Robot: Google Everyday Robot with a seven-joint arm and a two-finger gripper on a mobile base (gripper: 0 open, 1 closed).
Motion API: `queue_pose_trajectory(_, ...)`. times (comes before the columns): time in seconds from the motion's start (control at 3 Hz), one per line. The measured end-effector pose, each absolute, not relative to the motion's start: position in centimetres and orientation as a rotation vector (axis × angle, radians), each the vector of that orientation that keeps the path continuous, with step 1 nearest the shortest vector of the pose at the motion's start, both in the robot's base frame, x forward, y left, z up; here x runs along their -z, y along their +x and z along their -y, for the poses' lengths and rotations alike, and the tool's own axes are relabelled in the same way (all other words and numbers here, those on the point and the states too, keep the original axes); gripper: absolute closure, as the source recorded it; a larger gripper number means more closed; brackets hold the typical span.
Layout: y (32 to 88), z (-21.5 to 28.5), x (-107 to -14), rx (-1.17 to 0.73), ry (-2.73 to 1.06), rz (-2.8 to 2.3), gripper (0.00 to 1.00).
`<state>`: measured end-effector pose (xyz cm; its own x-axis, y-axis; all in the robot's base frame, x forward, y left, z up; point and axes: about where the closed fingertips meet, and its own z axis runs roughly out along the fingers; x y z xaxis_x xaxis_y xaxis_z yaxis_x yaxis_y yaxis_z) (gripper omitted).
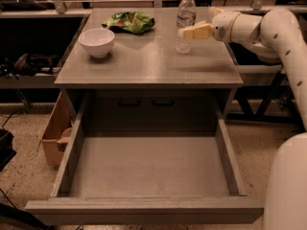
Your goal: Place water bottle into top drawer
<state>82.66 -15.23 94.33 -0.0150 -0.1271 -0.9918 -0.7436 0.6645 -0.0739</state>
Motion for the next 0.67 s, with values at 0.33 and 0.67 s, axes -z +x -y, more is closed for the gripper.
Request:
queue_pose_trajectory(0.33, 83.8, 13.6, -93.3, -0.596, -0.744, -1.542, 0.13)
queue_pose_trajectory(0.67, 84.3, 11.5, -92.7, -0.642, -0.744, -1.52, 0.36)
